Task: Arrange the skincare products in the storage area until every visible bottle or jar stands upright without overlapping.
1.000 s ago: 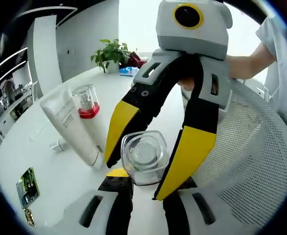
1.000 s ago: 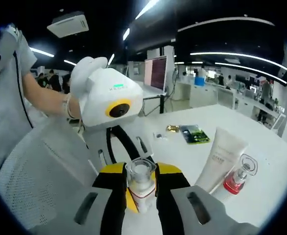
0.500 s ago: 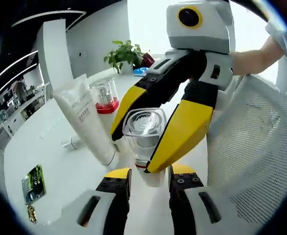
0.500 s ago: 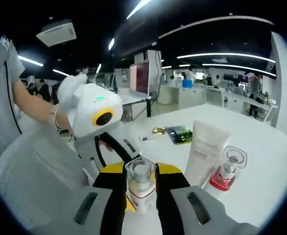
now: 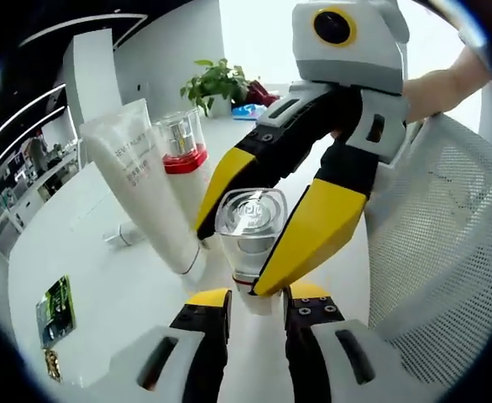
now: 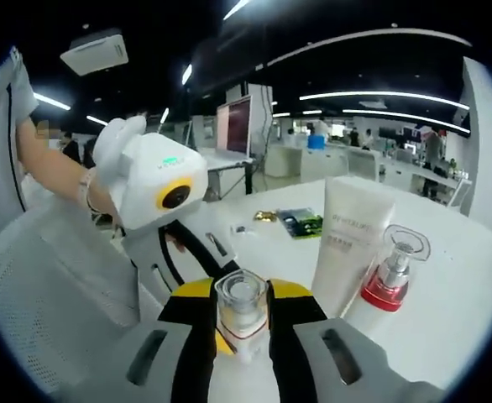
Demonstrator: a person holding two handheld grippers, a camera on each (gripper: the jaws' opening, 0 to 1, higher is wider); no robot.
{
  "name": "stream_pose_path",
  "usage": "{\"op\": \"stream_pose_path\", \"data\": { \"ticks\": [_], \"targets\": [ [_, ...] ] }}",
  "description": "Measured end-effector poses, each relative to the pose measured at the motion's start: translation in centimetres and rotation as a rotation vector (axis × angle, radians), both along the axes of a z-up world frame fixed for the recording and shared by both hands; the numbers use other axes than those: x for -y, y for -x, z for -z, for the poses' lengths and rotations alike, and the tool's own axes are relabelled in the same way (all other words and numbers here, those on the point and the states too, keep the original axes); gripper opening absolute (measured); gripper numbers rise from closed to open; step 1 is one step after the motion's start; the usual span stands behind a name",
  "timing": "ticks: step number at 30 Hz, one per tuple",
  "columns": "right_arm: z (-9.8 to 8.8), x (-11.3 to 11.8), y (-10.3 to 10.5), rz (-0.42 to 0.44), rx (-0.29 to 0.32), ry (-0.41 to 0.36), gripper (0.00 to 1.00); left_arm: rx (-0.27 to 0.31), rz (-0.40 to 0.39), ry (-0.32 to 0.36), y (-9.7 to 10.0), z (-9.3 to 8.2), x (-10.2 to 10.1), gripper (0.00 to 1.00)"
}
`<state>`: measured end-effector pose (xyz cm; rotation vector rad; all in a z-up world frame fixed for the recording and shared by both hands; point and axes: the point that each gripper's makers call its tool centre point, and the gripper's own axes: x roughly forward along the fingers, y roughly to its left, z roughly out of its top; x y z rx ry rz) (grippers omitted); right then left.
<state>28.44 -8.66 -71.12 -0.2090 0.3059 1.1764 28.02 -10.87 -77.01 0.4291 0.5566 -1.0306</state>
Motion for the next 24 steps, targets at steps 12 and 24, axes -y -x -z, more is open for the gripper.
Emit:
{"op": "stream_pose_path", "data": {
  "ticks": [12,24],
  "targets": [
    [0.5,-0.1,-0.2,0.015,-0.010,-0.008,0.24,-0.023,-0.016,-0.015,-0.1,0.9,-0.5,0.24],
    [1.1,2.0,0.2,-0.001,-0.034,0.057,0.27,-0.032,-0.023,-0.041,0.0,1.2,-1.1,0.23]
  ]
}}
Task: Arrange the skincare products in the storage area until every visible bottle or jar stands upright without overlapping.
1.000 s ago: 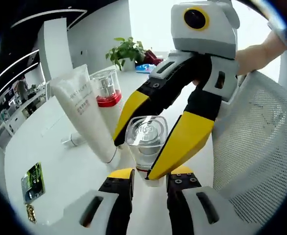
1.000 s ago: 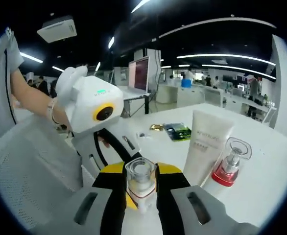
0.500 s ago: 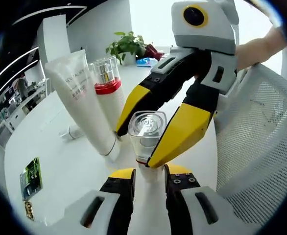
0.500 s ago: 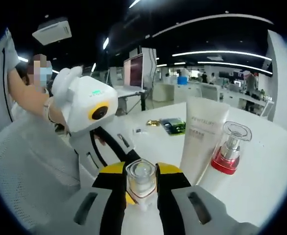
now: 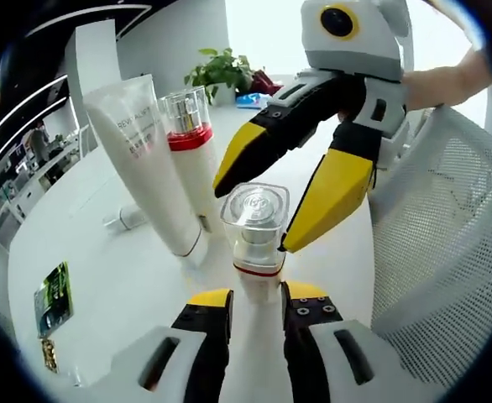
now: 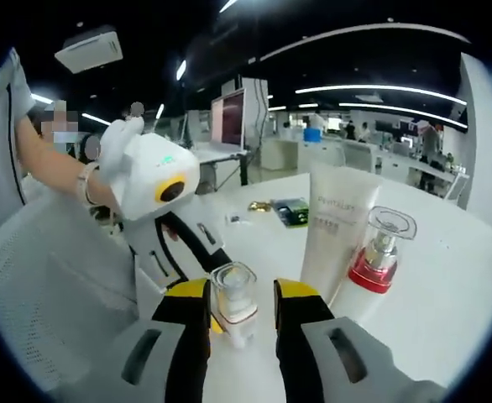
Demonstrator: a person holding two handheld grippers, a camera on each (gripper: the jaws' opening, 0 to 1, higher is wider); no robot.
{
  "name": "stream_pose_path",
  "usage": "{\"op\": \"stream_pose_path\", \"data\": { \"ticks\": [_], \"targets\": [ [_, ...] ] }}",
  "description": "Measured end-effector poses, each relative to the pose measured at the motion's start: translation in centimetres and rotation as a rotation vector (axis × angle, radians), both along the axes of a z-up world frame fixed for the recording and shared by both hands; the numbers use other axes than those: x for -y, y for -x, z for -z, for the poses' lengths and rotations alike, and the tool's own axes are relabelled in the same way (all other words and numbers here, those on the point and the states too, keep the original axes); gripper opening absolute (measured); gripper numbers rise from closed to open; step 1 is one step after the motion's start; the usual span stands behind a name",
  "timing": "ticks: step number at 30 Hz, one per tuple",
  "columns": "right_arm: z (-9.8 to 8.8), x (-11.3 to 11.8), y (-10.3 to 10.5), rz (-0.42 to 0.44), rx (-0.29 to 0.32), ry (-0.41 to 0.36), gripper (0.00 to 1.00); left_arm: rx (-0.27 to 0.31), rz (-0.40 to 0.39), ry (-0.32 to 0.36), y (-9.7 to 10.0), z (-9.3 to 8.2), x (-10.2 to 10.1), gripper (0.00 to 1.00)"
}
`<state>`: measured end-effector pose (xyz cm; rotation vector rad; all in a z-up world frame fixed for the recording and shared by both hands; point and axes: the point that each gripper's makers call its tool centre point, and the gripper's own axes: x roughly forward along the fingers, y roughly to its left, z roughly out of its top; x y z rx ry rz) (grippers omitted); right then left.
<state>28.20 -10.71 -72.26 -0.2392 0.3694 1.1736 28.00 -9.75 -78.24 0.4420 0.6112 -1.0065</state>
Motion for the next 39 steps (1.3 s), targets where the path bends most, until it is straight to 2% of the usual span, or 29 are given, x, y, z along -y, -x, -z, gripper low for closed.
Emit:
{"op": "stream_pose_path", "data": {
  "ticks": [3,7,10,20,39],
  "targets": [
    [1.1,0.5,0.5,-0.009,-0.007,0.054,0.24,-0.008,-0.002,-0.009,0.0,0.3,-0.1,0.21],
    [2.6,0.5,1.2,-0.030,-0.019,0.116,0.24,-0.019,-0.004,-0.011,0.1,0.3,0.1,0.16],
    [3.3,0.4,1.2,-0.043,-0.016,0.141,0.19,-0.020,0.001,-0.023,0.1,0.4,0.3,0.16],
    [4.0,1.0,0.2,-0.018,-0.027,0.166,0.13,-0.014,0.015,-0.043,-0.6,0.4,0.8,0.16],
    [5.0,3.7,-2.3,0.099,-0.011,0.178,0.14,0.000,0.038,-0.045,-3.0,0.8,3.7,0.16]
  ]
}}
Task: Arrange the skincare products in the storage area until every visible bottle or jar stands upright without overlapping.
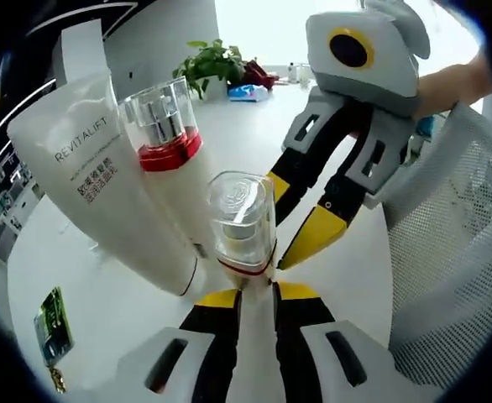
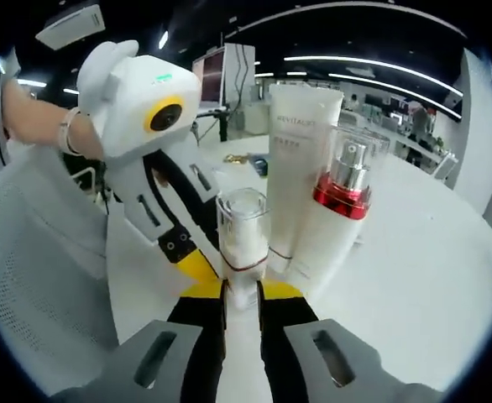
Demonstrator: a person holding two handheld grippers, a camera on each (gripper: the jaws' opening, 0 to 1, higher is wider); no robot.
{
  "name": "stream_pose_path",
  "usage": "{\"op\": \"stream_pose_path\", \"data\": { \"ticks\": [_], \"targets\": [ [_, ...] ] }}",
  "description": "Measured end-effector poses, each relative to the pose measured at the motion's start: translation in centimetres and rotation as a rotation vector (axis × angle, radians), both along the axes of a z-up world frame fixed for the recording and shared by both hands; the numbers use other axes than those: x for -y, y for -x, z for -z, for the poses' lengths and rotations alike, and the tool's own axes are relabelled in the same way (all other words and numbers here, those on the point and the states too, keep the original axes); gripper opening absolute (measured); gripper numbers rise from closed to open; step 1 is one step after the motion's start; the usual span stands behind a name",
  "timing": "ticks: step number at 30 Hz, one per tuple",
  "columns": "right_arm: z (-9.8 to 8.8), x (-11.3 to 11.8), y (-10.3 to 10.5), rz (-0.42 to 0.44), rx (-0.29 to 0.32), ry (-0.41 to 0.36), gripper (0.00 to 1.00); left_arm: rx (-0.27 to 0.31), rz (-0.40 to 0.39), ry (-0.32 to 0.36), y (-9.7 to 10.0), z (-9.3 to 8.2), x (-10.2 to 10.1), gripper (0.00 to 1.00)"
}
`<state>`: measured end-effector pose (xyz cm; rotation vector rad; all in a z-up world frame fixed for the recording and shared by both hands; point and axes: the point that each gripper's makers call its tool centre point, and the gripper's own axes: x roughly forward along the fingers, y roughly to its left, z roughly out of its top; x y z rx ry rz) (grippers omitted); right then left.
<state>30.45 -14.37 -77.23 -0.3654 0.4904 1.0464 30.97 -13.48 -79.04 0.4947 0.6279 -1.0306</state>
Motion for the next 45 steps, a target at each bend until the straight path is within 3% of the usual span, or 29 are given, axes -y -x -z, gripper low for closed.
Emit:
{"op": "stream_pose_path", "data": {
  "ticks": [6,22,45],
  "targets": [
    [0.6,0.0,-0.7,-0.003,0.037,0.044,0.19,0.000,-0.017,0.004,-0.9,0.2,0.2,0.17],
    [1.1,-0.3,-2.5,-0.005,0.077,0.076,0.21,0.002,-0.058,-0.003,-2.2,0.8,-0.1,0.17],
    [1.6,-0.1,-3.2,0.000,0.078,0.092,0.19,0.024,-0.030,-0.037,-2.9,1.1,0.3,0.17]
  ]
}}
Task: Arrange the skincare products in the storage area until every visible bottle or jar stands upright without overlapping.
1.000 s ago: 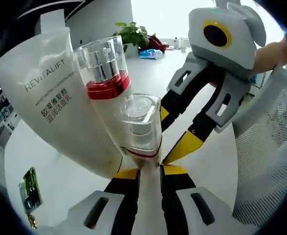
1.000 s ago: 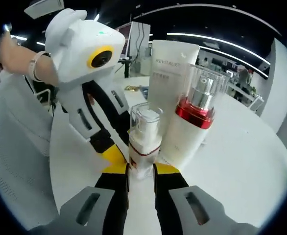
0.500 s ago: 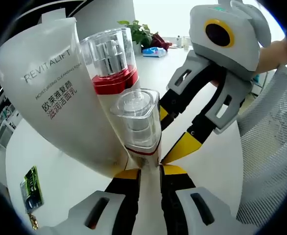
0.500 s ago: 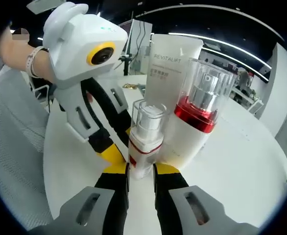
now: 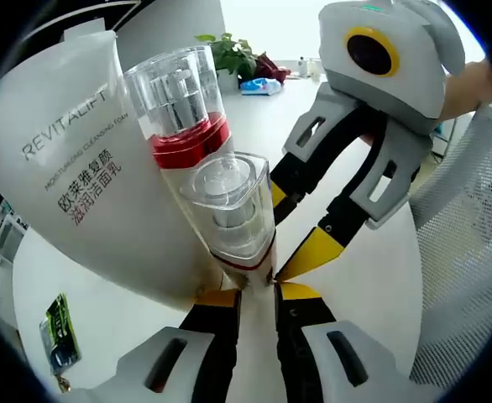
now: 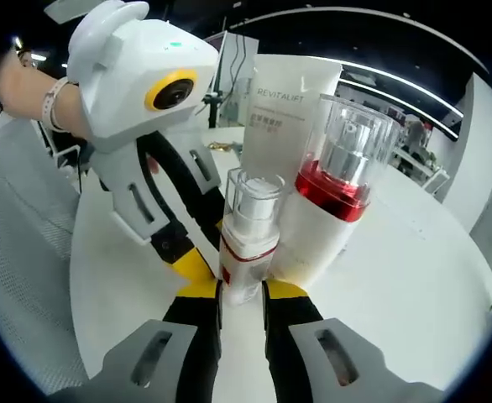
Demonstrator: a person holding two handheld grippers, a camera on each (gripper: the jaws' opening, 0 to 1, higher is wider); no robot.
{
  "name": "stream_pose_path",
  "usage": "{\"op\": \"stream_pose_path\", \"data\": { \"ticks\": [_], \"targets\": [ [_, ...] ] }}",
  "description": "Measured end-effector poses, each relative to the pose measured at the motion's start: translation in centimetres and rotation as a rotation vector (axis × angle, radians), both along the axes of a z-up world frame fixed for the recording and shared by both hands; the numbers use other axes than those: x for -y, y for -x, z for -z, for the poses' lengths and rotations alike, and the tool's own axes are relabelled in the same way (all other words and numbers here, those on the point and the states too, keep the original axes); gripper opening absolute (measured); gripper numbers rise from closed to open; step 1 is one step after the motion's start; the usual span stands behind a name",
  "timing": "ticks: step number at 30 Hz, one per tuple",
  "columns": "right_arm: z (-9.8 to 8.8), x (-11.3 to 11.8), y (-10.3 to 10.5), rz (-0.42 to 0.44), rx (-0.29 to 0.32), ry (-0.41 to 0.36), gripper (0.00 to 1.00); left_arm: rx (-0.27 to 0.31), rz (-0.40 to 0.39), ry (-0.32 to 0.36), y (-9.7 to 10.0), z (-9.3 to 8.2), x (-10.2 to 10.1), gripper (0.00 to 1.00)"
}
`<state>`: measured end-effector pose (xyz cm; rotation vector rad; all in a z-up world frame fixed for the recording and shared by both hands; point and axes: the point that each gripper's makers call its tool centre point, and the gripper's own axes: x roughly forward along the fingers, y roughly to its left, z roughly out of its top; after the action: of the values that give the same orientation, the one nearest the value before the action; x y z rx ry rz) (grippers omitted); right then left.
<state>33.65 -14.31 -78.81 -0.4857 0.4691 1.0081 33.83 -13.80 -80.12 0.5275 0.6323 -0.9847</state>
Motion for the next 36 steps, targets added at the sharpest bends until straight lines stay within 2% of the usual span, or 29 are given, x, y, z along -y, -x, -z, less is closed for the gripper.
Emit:
{"op": "stream_pose_path", "data": {
  "ticks": [21,36],
  "targets": [
    [0.3,0.9,0.0,0.025,-0.006,0.013,0.18,-0.011,0.012,0.003,-0.1,0.2,0.9,0.17],
    [-0.5,1.6,0.6,0.036,-0.008,0.018,0.23,-0.002,-0.009,0.013,0.4,-0.9,-0.3,0.18]
  ]
}}
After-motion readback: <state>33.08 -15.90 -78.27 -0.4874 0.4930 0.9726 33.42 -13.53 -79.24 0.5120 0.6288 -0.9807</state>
